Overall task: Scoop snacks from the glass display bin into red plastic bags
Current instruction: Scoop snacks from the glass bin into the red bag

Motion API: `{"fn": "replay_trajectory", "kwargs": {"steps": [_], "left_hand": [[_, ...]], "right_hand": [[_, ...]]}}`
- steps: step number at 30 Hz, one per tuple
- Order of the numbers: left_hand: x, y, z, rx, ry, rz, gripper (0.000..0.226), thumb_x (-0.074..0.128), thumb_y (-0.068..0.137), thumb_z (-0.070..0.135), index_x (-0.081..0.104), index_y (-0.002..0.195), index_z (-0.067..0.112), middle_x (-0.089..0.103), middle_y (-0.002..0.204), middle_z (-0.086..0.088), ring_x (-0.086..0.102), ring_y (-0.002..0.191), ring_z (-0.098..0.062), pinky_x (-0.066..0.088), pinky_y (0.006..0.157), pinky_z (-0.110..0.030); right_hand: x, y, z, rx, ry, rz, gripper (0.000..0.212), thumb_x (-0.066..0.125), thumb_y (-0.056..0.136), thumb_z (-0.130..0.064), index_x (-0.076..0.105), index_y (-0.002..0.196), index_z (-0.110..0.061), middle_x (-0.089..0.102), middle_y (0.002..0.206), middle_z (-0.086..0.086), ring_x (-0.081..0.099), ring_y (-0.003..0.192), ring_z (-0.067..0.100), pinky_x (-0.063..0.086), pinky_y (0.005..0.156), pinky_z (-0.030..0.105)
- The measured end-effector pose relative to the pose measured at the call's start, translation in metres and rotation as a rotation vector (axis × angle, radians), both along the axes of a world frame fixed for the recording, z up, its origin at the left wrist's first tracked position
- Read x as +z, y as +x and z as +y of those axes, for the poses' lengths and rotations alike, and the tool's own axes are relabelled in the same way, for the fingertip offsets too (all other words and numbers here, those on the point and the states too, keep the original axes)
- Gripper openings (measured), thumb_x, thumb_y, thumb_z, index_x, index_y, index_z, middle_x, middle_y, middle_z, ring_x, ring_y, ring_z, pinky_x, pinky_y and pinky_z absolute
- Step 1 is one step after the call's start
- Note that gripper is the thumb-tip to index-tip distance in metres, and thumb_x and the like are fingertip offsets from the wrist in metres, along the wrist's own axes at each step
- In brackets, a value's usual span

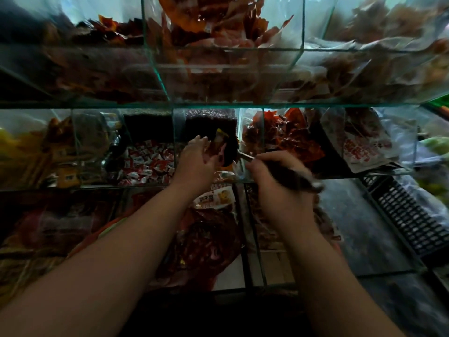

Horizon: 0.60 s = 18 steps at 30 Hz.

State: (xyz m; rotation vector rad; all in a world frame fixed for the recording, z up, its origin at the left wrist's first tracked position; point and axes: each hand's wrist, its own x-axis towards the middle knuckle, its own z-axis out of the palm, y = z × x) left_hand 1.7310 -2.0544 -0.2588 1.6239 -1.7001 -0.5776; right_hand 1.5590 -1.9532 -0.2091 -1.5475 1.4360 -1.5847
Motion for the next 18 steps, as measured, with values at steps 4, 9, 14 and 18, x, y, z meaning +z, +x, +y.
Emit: {"fn": "replay_trajectory", "kwargs": {"steps": [4, 9, 14, 18], "left_hand": [[-0.011, 0.008, 0.009, 0.018, 0.019, 0.02, 0.068, 0.065, 0.097, 0.029, 0.032, 0.157, 0.028, 0.033, 0.162, -0.002, 0.035, 0.147, -0.021, 0.033, 0.117, -0.038], [-0.01, 0.012, 0.025, 0.017, -0.01, 0.171, 0.058, 0.07, 0.095, 0.025, 0.046, 0.147, 0.03, 0.048, 0.15, 0.003, 0.047, 0.136, -0.015, 0.046, 0.111, -0.044], [-0.002, 0.022, 0.068, -0.001, -0.034, 0.295, 0.023, 0.07, 0.09, 0.034, 0.064, 0.109, 0.047, 0.069, 0.108, 0.026, 0.067, 0.097, 0.005, 0.058, 0.077, -0.017], [-0.005, 0.037, 0.114, 0.036, 0.011, 0.447, 0.023, 0.07, 0.092, 0.029, 0.066, 0.103, 0.049, 0.075, 0.092, 0.013, 0.074, 0.072, -0.024, 0.062, 0.062, -0.048]], "right_hand": [[-0.02, -0.01, -0.009, 0.189, -0.096, 0.633, 0.042, 0.058, 0.081, -0.037, 0.071, 0.113, -0.014, 0.068, 0.112, 0.0, 0.065, 0.1, 0.012, 0.055, 0.086, 0.027], [-0.026, -0.005, -0.005, 0.112, -0.204, 0.408, 0.011, 0.067, 0.093, -0.02, 0.072, 0.102, -0.019, 0.068, 0.092, -0.017, 0.067, 0.09, -0.003, 0.055, 0.08, 0.02], [-0.01, 0.001, 0.025, 0.103, 0.039, -0.116, 0.009, 0.067, 0.092, -0.037, 0.072, 0.092, -0.03, 0.078, 0.093, -0.002, 0.077, 0.09, 0.013, 0.064, 0.078, 0.038], [0.019, 0.001, 0.051, 0.147, 0.061, -0.345, 0.009, 0.068, 0.093, -0.026, 0.073, 0.085, -0.024, 0.079, 0.089, 0.006, 0.079, 0.083, 0.024, 0.064, 0.072, 0.032]]}}
